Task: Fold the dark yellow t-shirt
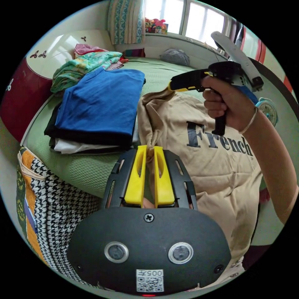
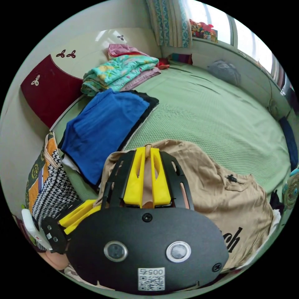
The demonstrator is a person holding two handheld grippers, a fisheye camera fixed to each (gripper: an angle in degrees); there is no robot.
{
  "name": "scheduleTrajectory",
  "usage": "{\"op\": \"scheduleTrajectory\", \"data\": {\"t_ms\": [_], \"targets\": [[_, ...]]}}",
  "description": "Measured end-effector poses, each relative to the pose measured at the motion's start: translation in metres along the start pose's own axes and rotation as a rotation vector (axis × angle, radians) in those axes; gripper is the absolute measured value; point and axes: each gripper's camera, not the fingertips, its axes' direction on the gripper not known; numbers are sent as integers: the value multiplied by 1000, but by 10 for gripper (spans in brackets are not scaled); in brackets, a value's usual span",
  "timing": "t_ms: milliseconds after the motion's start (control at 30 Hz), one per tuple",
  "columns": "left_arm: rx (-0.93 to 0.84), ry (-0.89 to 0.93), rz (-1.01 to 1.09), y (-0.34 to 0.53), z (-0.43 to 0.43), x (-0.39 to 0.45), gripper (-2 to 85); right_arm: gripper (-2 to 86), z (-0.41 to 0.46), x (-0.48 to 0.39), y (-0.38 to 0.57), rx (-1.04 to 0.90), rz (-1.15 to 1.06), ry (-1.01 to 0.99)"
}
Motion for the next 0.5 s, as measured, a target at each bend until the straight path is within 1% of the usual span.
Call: {"op": "scheduleTrajectory", "data": {"t_ms": [167,300,367,500], "targets": [[8,113,73,4,-1,19,55,21,-4,35,-10,-19,44,81],[-95,111,98,5,15,36,53,21,17,59,-6,-92,121,161],[-118,128,95,5,18,40,40,28,29,69,0,-149,138,191],[-106,137,110,4,19,45,28,35,19,71,13,-122,139,141]]}}
